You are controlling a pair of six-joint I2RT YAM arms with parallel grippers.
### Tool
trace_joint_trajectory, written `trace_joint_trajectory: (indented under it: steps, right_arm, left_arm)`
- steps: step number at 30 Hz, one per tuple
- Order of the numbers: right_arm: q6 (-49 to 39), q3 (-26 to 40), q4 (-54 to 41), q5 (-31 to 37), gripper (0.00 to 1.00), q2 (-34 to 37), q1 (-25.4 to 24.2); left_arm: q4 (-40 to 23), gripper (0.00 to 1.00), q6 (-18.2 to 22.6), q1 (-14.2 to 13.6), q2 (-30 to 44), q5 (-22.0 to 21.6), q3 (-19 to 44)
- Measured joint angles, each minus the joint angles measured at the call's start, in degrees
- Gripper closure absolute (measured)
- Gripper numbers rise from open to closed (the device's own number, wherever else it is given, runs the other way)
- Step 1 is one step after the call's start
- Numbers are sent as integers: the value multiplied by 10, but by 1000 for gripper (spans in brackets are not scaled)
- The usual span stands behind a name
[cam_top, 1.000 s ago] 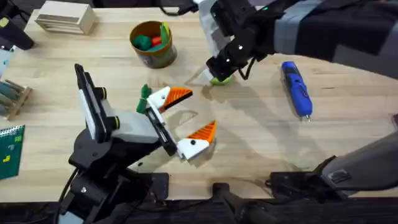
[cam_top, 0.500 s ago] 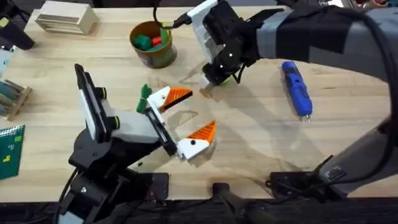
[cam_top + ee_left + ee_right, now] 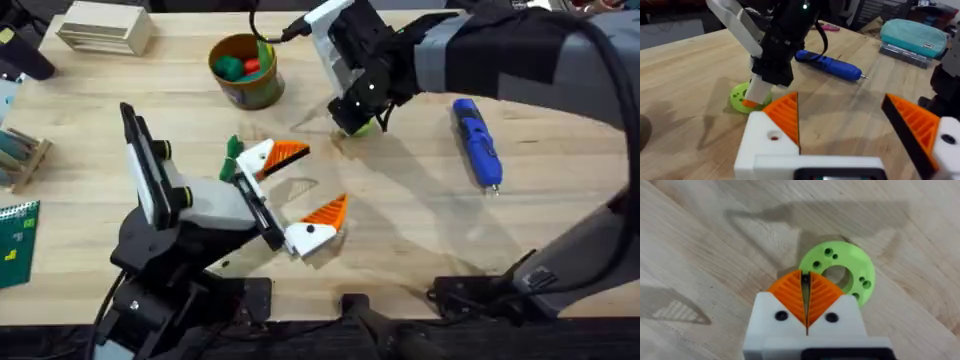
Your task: Pick up the gripper from the table and insert it into the empty holder that is missing its gripper. Then pick up a screw, insert it into the mounting hole, and use the screwdriver to tighten it. Finally, clean up the table by picking up the vegetable and placing it into the bucket.
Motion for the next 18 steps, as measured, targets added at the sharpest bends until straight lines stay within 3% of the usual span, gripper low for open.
trace_joint_trajectory:
  steps: [9, 18]
  right_arm:
    - [6, 0, -8, -1, 993, -7, 0]
    - [14, 24, -56, -15, 994, -86, 2]
  left_arm:
    - [0, 14, 0, 0, 0, 0, 0]
    - [0, 14, 0, 0, 0, 0, 0]
